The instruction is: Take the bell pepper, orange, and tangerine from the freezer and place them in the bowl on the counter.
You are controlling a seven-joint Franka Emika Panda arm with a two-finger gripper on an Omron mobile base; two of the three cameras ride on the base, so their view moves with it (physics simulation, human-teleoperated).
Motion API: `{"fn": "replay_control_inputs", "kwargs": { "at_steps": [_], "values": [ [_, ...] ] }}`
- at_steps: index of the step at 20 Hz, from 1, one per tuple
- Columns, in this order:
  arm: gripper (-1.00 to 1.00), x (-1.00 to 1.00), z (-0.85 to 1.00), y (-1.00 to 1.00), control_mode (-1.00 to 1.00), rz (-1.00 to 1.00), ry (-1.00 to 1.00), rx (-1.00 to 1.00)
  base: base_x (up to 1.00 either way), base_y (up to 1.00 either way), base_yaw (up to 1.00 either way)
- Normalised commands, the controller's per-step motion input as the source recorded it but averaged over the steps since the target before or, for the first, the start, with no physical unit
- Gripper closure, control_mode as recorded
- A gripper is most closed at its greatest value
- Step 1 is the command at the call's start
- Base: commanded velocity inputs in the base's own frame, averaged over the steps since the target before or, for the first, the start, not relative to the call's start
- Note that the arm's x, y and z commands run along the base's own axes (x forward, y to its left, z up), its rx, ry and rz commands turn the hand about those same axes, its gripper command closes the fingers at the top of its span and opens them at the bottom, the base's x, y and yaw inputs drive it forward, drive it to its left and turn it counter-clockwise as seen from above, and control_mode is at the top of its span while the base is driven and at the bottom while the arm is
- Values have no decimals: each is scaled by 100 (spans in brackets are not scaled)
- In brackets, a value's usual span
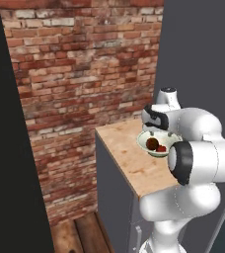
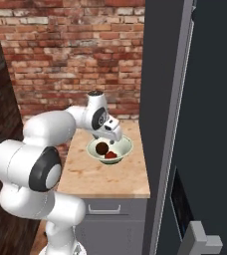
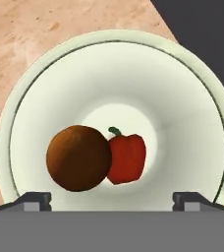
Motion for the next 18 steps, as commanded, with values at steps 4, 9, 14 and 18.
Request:
{"fn": "replay_control_inputs", "kwargs": {
  "at_steps": [4,9,14,18],
  "values": [
    [-100,-28,92,11,-100,0,-4,0,0,0,0],
    [-100,-64,100,31,-100,8,-10,0,0,0,0],
    [-100,-74,85,77,-100,24,-12,0,0,0,0],
    [-100,-95,46,59,-100,38,-30,0,0,0,0]
  ]
}}
